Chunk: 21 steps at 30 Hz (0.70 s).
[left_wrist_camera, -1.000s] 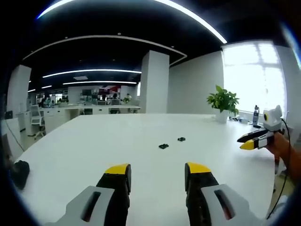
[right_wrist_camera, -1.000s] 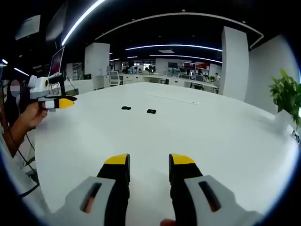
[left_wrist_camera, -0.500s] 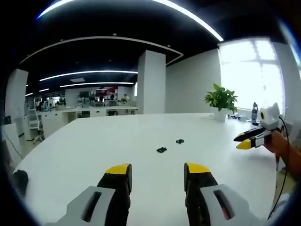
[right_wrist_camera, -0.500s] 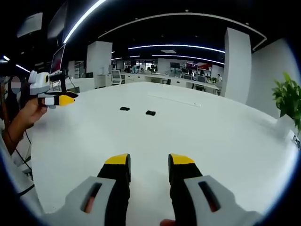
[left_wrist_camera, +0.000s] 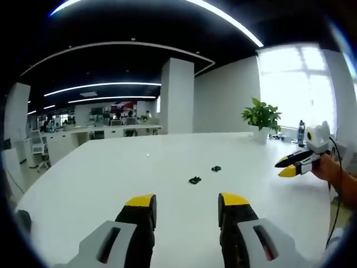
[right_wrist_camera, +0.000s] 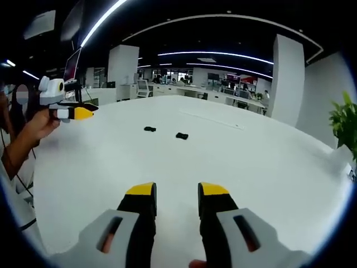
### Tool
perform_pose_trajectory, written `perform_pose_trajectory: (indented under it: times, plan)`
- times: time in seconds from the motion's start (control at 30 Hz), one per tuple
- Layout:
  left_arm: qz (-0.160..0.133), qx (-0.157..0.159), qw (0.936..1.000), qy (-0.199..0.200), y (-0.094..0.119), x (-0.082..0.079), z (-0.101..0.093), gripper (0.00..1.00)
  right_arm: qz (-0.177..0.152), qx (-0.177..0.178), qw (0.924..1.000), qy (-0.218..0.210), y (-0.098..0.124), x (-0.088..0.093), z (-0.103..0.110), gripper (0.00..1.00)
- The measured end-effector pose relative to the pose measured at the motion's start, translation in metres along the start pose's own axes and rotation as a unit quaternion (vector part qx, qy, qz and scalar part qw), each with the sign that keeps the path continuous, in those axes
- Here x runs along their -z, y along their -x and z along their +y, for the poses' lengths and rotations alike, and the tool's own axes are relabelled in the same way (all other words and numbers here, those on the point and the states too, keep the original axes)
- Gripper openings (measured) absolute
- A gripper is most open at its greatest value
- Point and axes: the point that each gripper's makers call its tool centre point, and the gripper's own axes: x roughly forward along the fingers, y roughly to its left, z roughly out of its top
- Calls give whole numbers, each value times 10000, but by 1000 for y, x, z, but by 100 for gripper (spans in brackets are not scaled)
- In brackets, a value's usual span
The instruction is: Snap the two parts of the plastic buckle together until the buckle closes and remains connected.
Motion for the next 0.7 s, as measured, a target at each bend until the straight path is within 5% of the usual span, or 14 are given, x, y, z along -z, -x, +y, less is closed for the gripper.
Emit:
perform_pose_trajectory:
  times: [0.7]
  plan:
    - [41,244,9997,-62,-27,-8,-6,44,-55,-279,9996,-91,-26,-23,-11,29]
